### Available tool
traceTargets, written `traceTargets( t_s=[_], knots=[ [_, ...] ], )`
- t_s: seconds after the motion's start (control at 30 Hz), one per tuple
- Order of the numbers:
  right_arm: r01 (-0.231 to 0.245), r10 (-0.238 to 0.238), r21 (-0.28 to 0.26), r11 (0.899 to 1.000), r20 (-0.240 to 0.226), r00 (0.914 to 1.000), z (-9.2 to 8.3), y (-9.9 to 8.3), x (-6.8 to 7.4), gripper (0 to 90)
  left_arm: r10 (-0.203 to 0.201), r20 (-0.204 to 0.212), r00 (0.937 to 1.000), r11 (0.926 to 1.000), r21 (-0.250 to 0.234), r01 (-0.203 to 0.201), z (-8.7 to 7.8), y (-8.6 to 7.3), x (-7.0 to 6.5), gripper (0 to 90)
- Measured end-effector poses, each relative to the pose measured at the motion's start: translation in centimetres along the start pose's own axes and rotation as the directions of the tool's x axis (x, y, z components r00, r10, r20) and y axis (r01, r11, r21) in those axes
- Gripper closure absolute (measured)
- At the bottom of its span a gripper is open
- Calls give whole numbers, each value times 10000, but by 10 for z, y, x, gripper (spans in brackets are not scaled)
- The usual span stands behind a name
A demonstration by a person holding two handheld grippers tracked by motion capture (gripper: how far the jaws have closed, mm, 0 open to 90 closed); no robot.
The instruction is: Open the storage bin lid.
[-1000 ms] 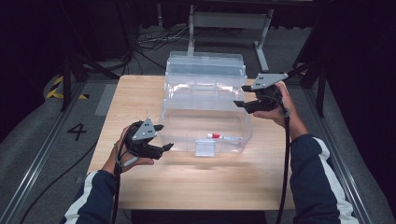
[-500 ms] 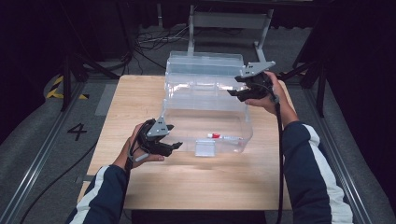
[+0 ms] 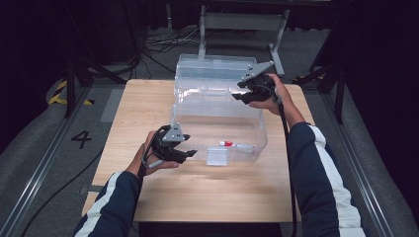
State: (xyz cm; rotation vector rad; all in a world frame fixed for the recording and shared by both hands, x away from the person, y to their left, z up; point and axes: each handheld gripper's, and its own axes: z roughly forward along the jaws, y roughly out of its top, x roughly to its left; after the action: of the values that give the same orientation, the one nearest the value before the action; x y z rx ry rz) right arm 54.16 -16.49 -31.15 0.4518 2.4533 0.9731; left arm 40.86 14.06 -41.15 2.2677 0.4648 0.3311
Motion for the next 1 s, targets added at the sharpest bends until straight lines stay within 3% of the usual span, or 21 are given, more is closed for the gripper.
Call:
traceTargets(
  t_s=[0.27,0.33,0.43,0.5,0.6,0.77,0.93,1.0],
  knots=[
    [61,-56,-333,9994,157,9999,-6,6,-1,483,44,98,9999,9999,148,-46,3,0,0,406],
    [-181,188,-540,9984,127,9997,-9,6,-6,478,131,258,9996,9995,299,-138,5,0,0,417],
    [-130,134,-109,9999,413,9991,-5,6,-11,470,295,401,9988,9980,539,-317,8,0,-1,422],
    [-76,65,334,9994,333,9994,2,6,-13,466,502,445,9977,9961,702,-533,9,1,-2,440],
    [-45,39,657,9978,94,9999,12,6,-13,529,854,566,9947,9911,979,-906,11,1,-3,480],
    [65,-81,924,9957,168,9998,18,9,-14,606,897,418,9951,9900,1054,-937,12,3,-3,524],
    [239,-300,1617,9866,357,9989,21,16,-13,684,1117,187,9936,9839,1385,-1132,14,5,-3,597],
    [603,-704,1984,9783,443,9965,22,20,-10,699,1123,119,9936,9831,1439,-1128,14,6,-2,636]
  ],
)
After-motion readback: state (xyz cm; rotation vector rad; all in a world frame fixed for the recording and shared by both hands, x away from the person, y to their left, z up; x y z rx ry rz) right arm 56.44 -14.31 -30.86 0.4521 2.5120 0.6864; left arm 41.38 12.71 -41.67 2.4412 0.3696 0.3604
